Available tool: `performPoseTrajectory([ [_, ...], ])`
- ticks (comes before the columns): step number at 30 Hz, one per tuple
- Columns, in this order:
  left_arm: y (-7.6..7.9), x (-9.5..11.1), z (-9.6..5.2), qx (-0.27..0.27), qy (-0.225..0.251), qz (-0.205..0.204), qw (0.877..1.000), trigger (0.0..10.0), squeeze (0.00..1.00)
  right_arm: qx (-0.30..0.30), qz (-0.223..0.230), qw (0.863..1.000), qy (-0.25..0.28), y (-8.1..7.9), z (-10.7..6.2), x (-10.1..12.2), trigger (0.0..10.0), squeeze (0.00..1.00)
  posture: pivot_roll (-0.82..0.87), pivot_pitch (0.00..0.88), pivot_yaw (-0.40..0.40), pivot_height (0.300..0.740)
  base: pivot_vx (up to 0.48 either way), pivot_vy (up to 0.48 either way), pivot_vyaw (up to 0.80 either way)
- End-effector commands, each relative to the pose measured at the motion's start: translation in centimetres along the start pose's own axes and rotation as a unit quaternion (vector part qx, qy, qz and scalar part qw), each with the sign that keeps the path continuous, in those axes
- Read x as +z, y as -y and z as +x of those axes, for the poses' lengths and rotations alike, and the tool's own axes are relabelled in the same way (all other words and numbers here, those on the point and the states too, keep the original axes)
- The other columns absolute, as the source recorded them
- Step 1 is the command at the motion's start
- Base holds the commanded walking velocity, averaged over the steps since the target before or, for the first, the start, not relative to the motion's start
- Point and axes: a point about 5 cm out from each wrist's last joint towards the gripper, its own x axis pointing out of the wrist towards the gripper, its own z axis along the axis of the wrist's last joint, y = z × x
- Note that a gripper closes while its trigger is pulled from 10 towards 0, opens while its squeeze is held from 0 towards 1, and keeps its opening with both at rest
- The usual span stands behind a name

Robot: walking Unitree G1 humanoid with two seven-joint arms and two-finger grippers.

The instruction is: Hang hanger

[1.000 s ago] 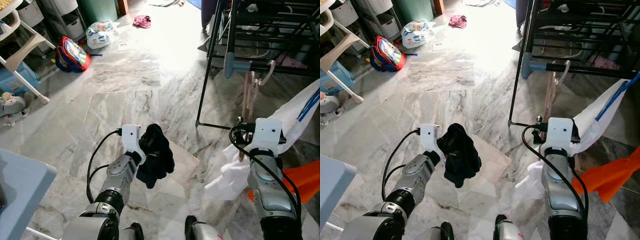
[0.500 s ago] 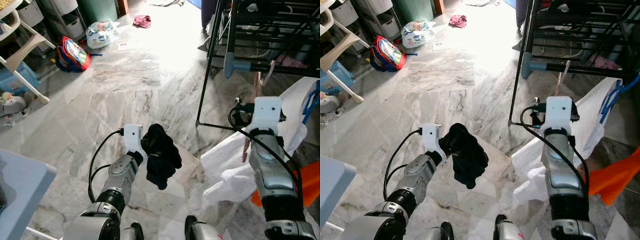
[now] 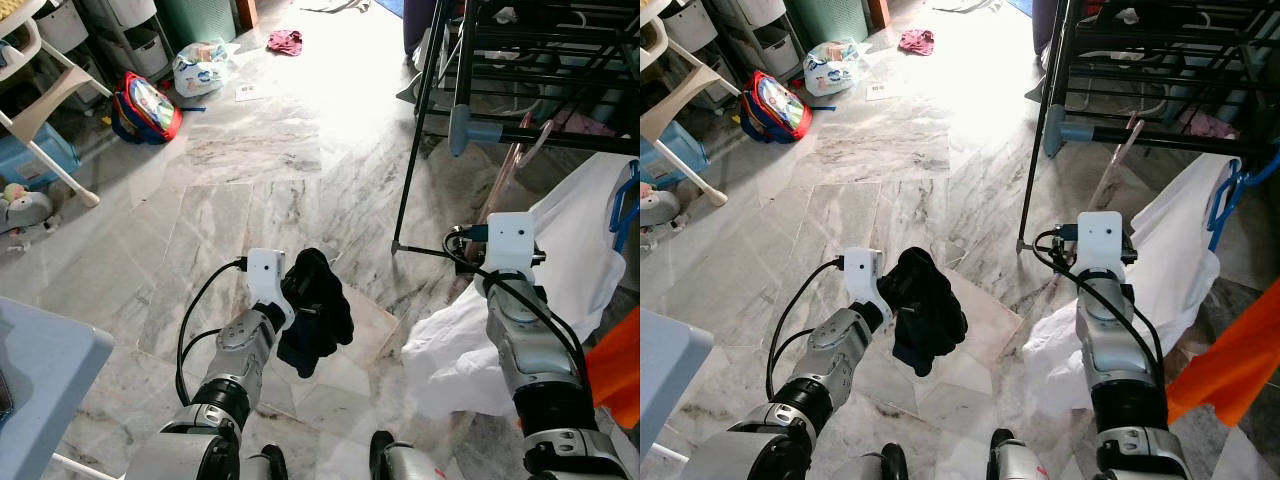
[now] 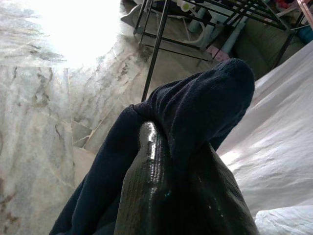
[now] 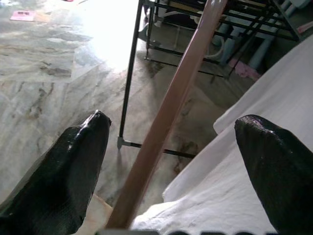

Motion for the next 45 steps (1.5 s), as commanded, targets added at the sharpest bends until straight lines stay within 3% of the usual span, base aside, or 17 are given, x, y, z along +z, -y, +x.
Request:
performPoseTrajectory([
  [1,-0.2,0.1,0.0,0.001,-0.002,0.007,1.0,10.0,0.0,-0.006,0.004,1.0,0.001,0.4,-0.2,0.0,10.0,0.0,-0.14,0.201,0.09,0.74,0.0,0.0,0.0],
  [13,0.0,0.2,0.2,-0.002,-0.007,0.009,1.0,10.0,0.0,-0.064,-0.036,0.997,0.005,2.7,-0.2,0.5,10.0,0.0,-0.14,0.2,0.1,0.74,0.0,0.0,0.0],
  [24,0.0,0.3,0.2,-0.003,-0.01,0.012,1.0,10.0,0.0,-0.071,-0.041,0.997,0.008,3.1,-0.6,0.5,10.0,0.0,-0.15,0.202,0.109,0.74,0.0,0.0,0.0],
  [34,-0.1,0.3,0.2,-0.003,-0.011,0.013,1.0,10.0,0.0,-0.021,-0.034,0.999,0.019,2.6,-0.1,1.6,10.0,0.0,-0.14,0.2,0.109,0.74,0.0,0.0,0.0],
  [45,-0.1,0.3,0.2,0.001,-0.011,0.014,1.0,10.0,0.0,-0.081,-0.065,0.995,0.01,4.6,-0.2,1.4,10.0,0.0,-0.14,0.201,0.108,0.74,0.0,0.0,0.0],
])
